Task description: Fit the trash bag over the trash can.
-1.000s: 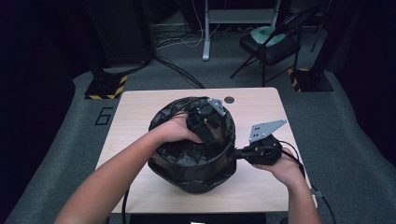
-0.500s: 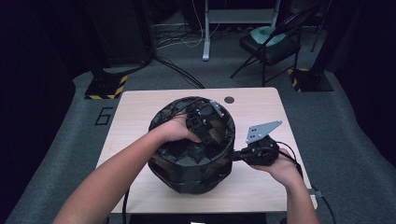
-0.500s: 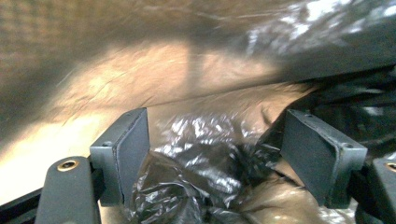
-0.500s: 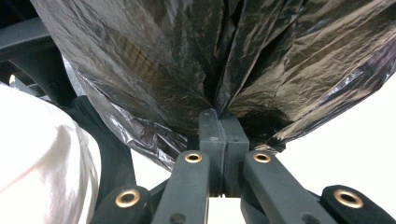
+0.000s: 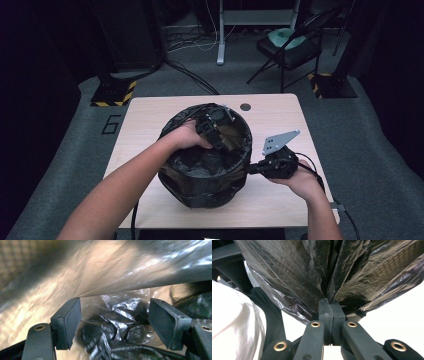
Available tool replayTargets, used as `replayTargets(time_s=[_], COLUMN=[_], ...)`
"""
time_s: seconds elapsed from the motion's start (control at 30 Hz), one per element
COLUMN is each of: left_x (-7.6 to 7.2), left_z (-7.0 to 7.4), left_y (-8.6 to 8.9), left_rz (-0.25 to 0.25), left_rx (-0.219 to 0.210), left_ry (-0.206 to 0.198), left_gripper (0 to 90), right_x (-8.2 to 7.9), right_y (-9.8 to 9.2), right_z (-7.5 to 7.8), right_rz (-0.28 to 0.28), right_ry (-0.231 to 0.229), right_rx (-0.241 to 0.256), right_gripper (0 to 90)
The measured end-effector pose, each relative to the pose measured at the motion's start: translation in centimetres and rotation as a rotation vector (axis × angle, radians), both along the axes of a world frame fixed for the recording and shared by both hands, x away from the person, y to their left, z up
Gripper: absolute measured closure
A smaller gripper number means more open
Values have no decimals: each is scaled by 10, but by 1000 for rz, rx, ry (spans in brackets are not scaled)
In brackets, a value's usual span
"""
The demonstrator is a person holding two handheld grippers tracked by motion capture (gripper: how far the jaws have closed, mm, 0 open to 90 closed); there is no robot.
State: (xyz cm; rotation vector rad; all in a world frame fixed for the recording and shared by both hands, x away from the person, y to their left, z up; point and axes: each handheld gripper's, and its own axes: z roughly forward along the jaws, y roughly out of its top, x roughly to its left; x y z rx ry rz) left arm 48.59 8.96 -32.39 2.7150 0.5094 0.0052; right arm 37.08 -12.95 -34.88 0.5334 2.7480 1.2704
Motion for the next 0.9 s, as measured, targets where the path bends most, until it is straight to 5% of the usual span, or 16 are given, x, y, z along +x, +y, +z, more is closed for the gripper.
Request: replayTargets(time_s=[0.23,0.5,0.7,0.9], left_x=[6,8,-7,-27], left_z=[1,2,20,17], left_y=[7,9,9,3], left_rz=[51,46,-61,-213], left_rx=[26,11,-81,-38], left_ry=[-13,-4,-22,6], left_gripper=[271,274,271,274], right_x=[0,0,0,2], right_y=[2,1,1,-1], right_z=[-2,-3,-3,-4], right_rz=[6,10,1,-6], right_ry=[7,8,9,11], right_rx=[-10,-15,-13,-11], right_gripper=[896,895,895,895])
